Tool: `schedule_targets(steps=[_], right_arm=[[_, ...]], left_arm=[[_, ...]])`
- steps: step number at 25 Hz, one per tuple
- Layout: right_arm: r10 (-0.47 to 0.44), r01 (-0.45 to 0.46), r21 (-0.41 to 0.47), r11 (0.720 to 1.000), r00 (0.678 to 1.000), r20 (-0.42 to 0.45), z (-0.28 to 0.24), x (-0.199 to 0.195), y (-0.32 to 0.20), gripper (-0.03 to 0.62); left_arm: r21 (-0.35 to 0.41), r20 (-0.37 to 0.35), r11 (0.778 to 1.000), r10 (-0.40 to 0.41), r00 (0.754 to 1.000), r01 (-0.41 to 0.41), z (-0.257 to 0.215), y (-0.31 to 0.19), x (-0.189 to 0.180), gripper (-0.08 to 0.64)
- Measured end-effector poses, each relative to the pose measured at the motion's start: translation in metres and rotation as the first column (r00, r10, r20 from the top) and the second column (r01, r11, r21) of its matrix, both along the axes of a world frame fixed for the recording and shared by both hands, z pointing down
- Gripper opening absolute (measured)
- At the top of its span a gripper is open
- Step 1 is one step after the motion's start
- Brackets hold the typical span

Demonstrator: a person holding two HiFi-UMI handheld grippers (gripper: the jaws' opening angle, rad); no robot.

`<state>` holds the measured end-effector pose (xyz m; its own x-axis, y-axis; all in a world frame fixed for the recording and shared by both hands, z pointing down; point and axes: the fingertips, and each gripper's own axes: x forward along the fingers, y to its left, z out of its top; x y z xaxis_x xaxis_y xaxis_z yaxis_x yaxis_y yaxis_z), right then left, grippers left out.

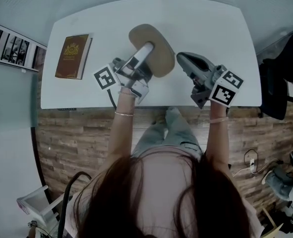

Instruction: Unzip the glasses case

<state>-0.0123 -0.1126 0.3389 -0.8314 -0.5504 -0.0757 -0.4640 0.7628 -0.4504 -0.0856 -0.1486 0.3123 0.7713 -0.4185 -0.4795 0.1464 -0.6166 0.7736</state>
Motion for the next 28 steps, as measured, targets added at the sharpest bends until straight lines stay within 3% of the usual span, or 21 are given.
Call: schedule_targets(steps=[28], right_arm=[[-0.071,0.071,0.014,0.997,0.997,0.024,-0.011,0.026,0.013,0.003]], left_arm=[[-0.014,-0.084,0.994,-0.106,0.991,0.105,-0.022,-0.001,0.013,0.281]])
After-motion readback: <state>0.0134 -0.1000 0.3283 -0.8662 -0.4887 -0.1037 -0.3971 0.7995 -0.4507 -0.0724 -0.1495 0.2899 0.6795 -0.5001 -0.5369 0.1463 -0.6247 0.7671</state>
